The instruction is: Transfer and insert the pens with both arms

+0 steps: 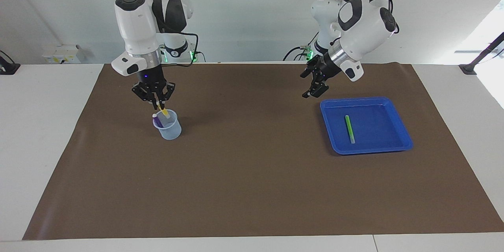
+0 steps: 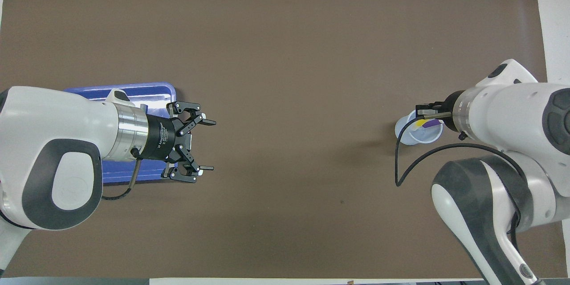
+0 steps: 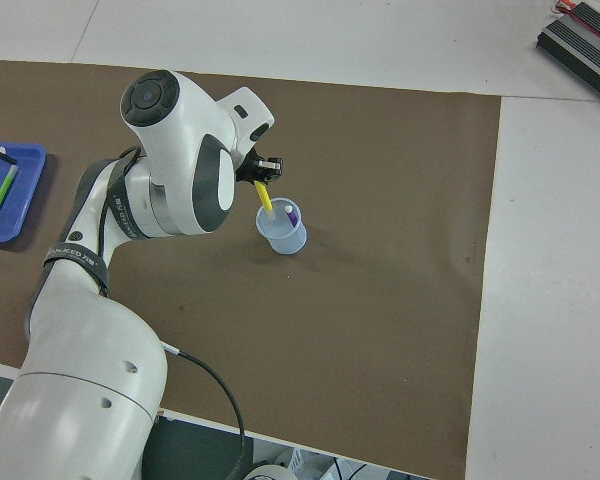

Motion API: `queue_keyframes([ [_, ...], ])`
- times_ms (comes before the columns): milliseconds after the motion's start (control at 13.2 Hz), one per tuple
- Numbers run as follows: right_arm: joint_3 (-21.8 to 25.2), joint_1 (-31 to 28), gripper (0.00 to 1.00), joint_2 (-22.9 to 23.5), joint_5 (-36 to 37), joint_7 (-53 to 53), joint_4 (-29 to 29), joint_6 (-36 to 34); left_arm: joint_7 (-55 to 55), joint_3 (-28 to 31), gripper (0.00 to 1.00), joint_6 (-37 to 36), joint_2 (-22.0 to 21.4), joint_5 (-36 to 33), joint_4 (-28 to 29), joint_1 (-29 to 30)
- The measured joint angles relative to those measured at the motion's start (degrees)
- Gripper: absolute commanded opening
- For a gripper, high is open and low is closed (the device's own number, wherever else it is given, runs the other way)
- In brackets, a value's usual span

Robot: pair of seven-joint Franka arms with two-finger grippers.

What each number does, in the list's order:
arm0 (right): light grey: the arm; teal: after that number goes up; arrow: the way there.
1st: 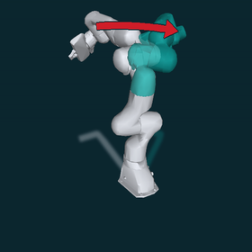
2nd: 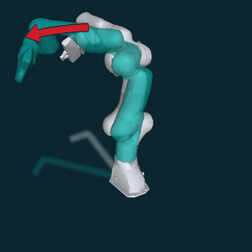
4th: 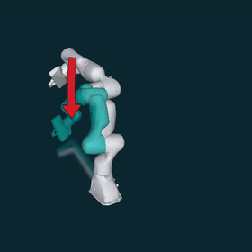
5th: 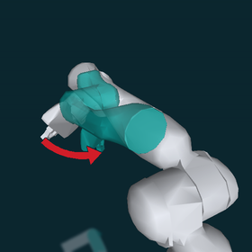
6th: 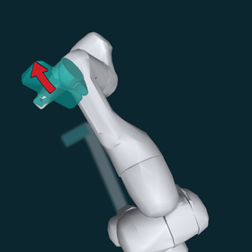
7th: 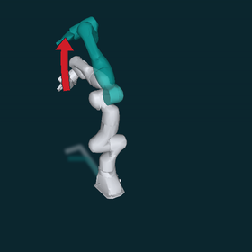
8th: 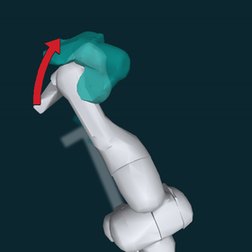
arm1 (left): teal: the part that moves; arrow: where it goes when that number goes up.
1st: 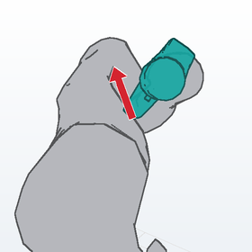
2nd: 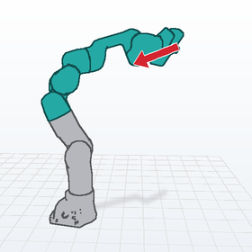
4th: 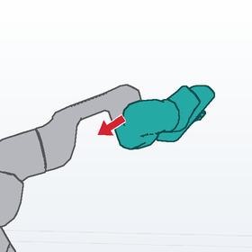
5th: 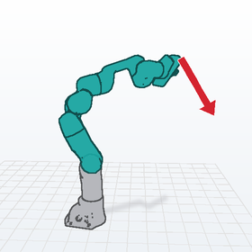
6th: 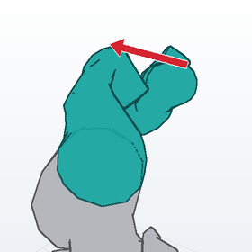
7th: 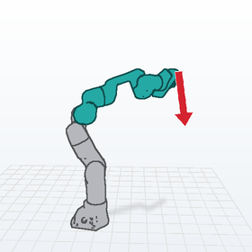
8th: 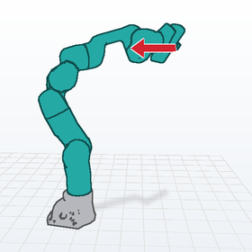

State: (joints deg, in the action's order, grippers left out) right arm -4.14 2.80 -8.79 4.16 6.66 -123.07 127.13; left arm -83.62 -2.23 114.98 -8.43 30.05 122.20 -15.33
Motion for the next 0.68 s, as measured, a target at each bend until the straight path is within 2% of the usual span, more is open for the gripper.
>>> queue_keyframes([
  [302,0.44,0.01,0.0,-0.07,0.0,-0.17,-2.14,2.54,19.1,0.27,1.0,-1.34,0.01,-4.68,0.03,7.6],
  [529,0.44,0.01,0.0,-0.26,0.0,-0.17,-5.96,6.75,31.72,0.24,1.0,-2.22,0.5,-8.78,0.36,9.62],
  [680,0.44,0.01,0.0,-0.46,0.0,-0.16,-7.21,7.21,41.66,0.24,1.0,-2.25,1.19,-12.49,0.41,10.42],
])
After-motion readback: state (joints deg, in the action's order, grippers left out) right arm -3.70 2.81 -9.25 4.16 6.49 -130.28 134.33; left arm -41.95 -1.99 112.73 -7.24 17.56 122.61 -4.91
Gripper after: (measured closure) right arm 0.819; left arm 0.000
